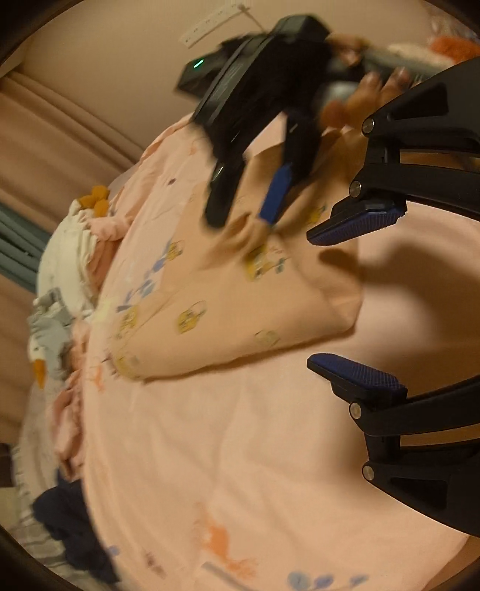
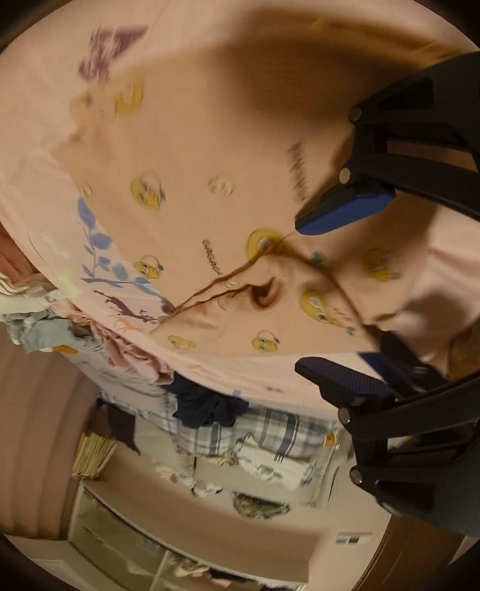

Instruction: Fold small clothes

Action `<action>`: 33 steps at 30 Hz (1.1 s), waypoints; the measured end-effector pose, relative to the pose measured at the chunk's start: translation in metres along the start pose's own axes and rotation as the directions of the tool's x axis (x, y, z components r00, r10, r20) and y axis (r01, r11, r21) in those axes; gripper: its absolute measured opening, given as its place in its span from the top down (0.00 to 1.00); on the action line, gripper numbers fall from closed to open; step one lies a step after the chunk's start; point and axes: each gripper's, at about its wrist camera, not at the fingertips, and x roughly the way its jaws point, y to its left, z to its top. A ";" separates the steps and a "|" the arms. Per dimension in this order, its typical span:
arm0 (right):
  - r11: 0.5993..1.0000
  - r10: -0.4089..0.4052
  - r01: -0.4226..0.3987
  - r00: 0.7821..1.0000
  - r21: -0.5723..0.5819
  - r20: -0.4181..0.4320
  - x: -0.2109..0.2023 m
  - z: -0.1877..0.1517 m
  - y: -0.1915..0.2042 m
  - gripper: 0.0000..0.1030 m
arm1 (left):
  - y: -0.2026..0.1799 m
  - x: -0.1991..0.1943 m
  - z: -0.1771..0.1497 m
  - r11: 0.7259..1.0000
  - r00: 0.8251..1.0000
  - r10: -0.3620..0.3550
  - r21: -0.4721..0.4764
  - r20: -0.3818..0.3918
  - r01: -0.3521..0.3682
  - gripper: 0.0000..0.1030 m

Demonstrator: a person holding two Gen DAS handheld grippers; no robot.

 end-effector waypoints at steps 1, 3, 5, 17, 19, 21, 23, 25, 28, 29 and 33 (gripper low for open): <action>1.000 -0.009 0.009 1.000 -0.010 0.010 0.003 0.003 0.003 0.41 | -0.001 0.003 -0.001 1.000 0.999 -0.025 -0.010 -0.023 0.025 0.43; 0.999 -0.004 0.005 1.000 -0.042 0.016 0.014 0.009 0.010 0.67 | -0.005 0.009 -0.003 0.997 0.996 -0.071 -0.021 -0.046 0.071 0.43; 0.996 -0.043 0.043 0.999 -0.074 -0.006 0.023 0.013 0.012 0.85 | -0.007 0.012 -0.004 0.998 0.998 -0.056 -0.014 -0.038 0.055 0.43; 0.996 0.087 -0.081 0.972 -0.035 0.220 -0.048 0.015 0.000 0.92 | -0.017 0.024 -0.002 0.994 0.994 0.107 0.013 0.028 -0.108 0.69; 0.996 0.089 -0.091 0.963 -0.004 0.255 -0.064 0.011 -0.006 0.92 | -0.022 0.026 -0.002 0.989 0.989 0.143 0.037 0.040 -0.145 0.69; 0.994 0.097 -0.106 0.945 0.014 0.311 -0.083 0.003 -0.014 0.92 | -0.030 0.026 -0.007 0.980 0.981 0.183 0.069 0.063 -0.187 0.69; 0.994 0.095 -0.110 0.930 0.024 0.355 -0.105 -0.005 -0.022 0.92 | -0.034 0.027 -0.010 0.972 0.976 0.206 0.105 0.066 -0.212 0.69; 0.995 0.078 -0.093 0.918 0.022 0.388 -0.123 -0.013 -0.024 0.92 | -0.039 0.029 -0.012 0.962 0.970 0.232 0.129 0.079 -0.240 0.69; 0.998 0.052 -0.064 0.910 0.015 0.411 -0.138 -0.021 -0.027 0.92 | -0.044 0.031 -0.014 0.955 0.965 0.245 0.150 0.090 -0.257 0.69; 0.999 0.034 -0.044 0.908 0.014 0.418 -0.143 -0.025 -0.028 0.92 | -0.045 0.031 -0.014 0.954 0.965 0.246 0.151 0.088 -0.257 0.69; 1.000 0.000 -0.009 0.920 0.020 0.392 -0.145 -0.033 -0.038 0.92 | -0.044 0.026 -0.018 0.952 0.966 0.248 0.166 0.076 -0.257 0.69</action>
